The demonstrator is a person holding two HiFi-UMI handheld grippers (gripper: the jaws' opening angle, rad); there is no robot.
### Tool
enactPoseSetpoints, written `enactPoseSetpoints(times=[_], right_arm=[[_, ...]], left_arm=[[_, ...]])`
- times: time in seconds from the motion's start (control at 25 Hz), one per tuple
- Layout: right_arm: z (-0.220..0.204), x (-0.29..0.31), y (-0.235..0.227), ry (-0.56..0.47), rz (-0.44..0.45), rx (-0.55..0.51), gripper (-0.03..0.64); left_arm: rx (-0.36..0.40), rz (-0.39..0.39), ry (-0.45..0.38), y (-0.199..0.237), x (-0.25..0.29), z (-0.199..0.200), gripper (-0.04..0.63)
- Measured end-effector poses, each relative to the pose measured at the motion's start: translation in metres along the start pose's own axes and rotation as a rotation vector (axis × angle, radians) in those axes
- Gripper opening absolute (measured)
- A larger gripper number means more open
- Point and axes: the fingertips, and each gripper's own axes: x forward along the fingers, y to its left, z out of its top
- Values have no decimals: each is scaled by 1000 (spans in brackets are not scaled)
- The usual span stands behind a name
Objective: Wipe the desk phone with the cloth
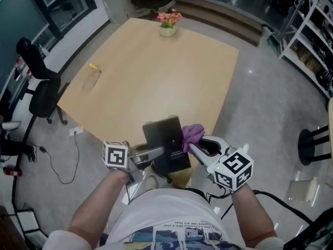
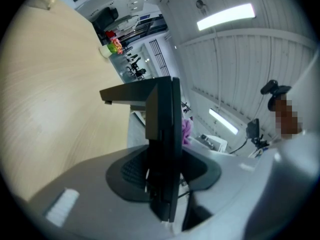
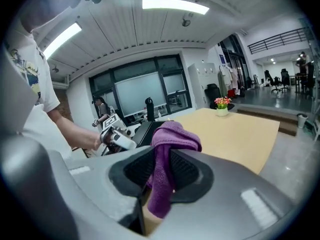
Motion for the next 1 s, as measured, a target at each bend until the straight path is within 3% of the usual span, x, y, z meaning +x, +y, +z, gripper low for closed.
enactPoseSetpoints(times=[0.28,0.48,0.64,0.84,1.0], right_arm=[[-52,-13,15,92,12,34,92],[-80,-22,21,151,12,45,91],[-89,-32,14,187,-2,39,91],[-29,-47,-19,56,-70,-2,91],[45,-51,-33,-81,-34,-90,91]], left_arm=[[4,0,-51,3,-6,20,184],[-41,-16,-71,0,-3,26,183],[18,-2,-46,-2,0,31,184],[36,-34,34,-9,5,14,183],[42,-66,73,-15,11,-4,183]])
